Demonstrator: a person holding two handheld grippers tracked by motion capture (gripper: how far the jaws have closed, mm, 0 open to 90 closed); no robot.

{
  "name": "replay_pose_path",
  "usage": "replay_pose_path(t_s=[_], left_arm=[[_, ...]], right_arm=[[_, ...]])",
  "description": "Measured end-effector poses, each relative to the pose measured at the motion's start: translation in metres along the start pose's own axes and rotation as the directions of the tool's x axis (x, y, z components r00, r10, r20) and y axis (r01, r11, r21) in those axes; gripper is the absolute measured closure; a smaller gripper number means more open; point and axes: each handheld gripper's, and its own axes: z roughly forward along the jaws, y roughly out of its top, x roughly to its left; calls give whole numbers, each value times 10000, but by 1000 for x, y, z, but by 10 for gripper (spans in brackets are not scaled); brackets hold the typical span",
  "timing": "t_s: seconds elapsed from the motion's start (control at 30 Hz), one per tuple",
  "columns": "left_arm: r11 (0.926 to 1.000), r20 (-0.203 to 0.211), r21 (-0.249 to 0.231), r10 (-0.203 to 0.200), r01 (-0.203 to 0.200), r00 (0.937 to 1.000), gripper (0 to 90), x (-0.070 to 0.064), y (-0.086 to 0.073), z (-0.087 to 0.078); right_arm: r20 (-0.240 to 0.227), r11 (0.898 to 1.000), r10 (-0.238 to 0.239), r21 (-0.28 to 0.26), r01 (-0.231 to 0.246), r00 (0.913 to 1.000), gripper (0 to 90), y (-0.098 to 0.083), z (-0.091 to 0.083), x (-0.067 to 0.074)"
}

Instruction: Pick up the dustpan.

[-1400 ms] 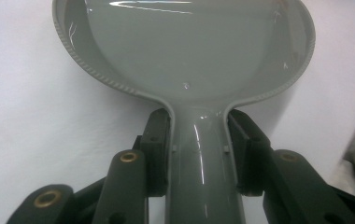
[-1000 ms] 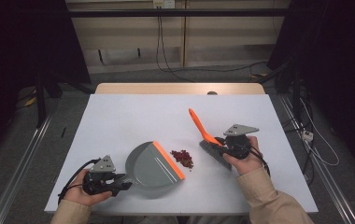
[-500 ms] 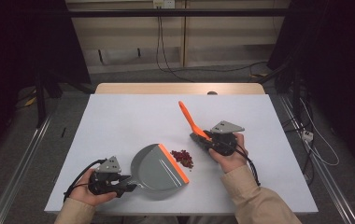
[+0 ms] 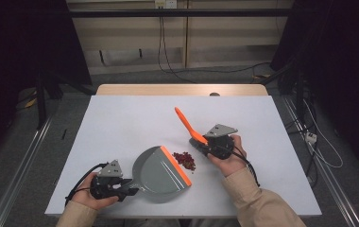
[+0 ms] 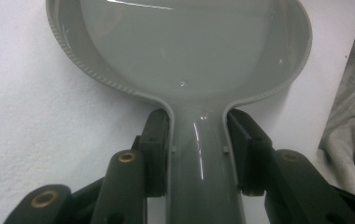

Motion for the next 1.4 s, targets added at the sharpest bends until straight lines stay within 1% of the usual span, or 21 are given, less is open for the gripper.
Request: replay_pose_path(t_s=[0.03,0.07,0.13,0.2,0.27,0.5,0.53,0.63,0.7,0.73,0.77,0.83,0.87,0.97,1.1,1.17,1.23,1.27,1.3,1.37,1.4], left_arm=[[10000,-42,32,4,-4,10000,617,0,0,0],[10000,-40,50,39,-39,10000,617,0,-1,1],[10000,27,-17,-8,8,10000,618,0,-1,1],[10000,20,-6,20,-20,10000,618,0,-1,1],[10000,11,19,81,-81,10000,617,1,-1,1],[10000,64,44,29,-29,10000,617,1,-1,1],[10000,84,-6,-67,67,9999,618,1,-1,1],[9999,157,-1,-133,133,9998,619,1,-1,1],[9999,161,8,-146,146,9998,619,1,-1,1],[10000,167,58,-75,74,9998,620,2,0,1],[9999,90,116,-44,43,9999,620,1,0,1],[9999,91,142,-38,37,10000,619,1,0,1],[9999,163,97,-66,64,9998,619,2,0,1],[9999,191,32,-119,118,9997,619,1,0,1],[9999,211,72,-85,83,9997,619,2,0,1],[9999,216,40,-156,155,9996,619,2,0,1],[9999,206,100,-75,73,9998,619,2,0,1],[9999,225,46,-146,145,9996,619,2,0,1],[9999,224,89,-90,88,9997,619,2,0,1],[9999,225,51,-150,149,9996,619,2,0,1],[9999,219,108,-80,78,9997,619,2,0,1]], right_arm=[[6,9998,-60,196,60,10000,676,-1,1,-1],[35,9997,-64,229,64,10000,690,-2,1,-1],[-161,9997,148,192,-145,9998,698,-3,0,-3],[-6,9998,159,115,-159,9999,701,-4,0,-3],[-150,9991,413,-52,-414,9990,703,-6,0,-3],[59,9981,480,-377,-477,9988,705,-8,1,9],[149,9979,463,-455,-456,9988,706,-8,2,11],[342,9978,345,-571,-325,9988,706,-10,2,20],[396,9979,215,-621,-190,9990,705,-10,2,26],[436,9979,181,-631,-153,9989,705,-10,2,28],[517,9978,155,-651,-121,9985,706,-10,2,30],[436,9971,218,-738,-186,9988,705,-11,3,33],[535,9972,158,-738,-118,9984,705,-10,3,35],[533,9972,158,-745,-118,9985,704,-10,4,38],[480,9962,362,-810,-322,9982,704,-10,4,40],[452,9955,492,-838,-453,9978,704,-10,4,42],[423,9948,538,-884,-499,9977,703,-10,5,45],[471,9948,524,-897,-481,9975,702,-11,5,46],[486,9947,526,-909,-480,9974,702,-11,5,47],[441,9939,617,-944,-573,9971,701,-11,5,48],[436,9938,630,-944,-587,9971,701,-11,5,49]])
